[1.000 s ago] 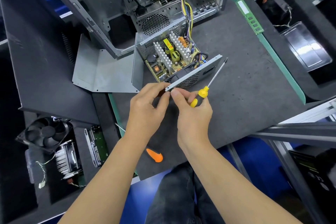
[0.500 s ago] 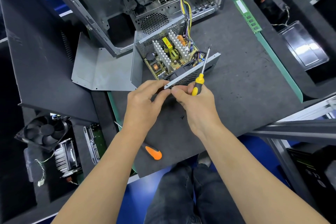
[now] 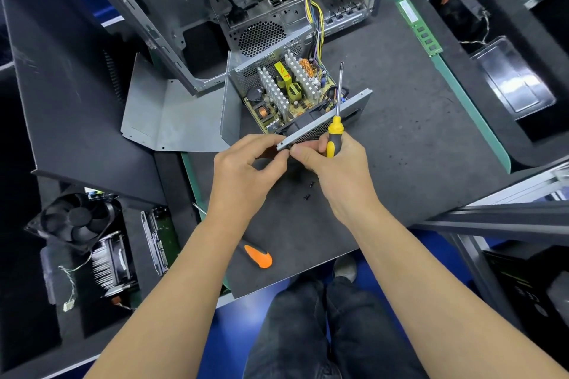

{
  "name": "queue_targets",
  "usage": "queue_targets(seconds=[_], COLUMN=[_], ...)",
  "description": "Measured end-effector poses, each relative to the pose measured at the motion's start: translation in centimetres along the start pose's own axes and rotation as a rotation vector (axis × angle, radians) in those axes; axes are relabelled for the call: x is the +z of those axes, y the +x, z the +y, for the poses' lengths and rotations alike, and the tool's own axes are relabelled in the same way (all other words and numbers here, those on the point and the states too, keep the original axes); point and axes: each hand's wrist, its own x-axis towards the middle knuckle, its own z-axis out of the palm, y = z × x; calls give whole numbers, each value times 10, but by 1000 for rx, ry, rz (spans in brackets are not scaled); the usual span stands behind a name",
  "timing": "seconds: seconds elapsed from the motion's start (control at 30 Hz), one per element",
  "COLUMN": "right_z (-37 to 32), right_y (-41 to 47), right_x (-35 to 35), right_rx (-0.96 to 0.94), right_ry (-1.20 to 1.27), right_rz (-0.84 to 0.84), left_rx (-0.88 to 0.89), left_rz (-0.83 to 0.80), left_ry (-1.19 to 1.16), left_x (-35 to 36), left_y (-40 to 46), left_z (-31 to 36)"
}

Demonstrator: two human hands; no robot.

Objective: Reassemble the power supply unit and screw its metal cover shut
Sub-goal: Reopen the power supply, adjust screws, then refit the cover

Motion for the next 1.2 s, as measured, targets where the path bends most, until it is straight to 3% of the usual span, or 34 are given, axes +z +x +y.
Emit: queue_targets(seconds=[0.13, 0.4, 0.77, 0.97, 1.1, 1.2], right_z=[14, 48, 45, 34, 17, 4], right_y=[-16, -39, -46, -56, -68, -67], right_x=[-16, -45, -41, -39, -37, -36], right_rx=[-160, -404, -353, -337, -221, -17], right_ry=[-298, -542, -512, -633, -624, -483], right_rz=[105, -36, -13, 29, 1, -83], left_rx=[-21, -45, -66, -71, -77, -92], left_rz=[11, 28, 36, 43, 49, 46], left_ry=[-11, -39, -43, -38, -47, -55], left_x=[2, 4, 4, 5, 6, 6], left_y=[-1, -1, -2, -2, -3, -4], left_z=[1, 1, 2, 3, 3, 4])
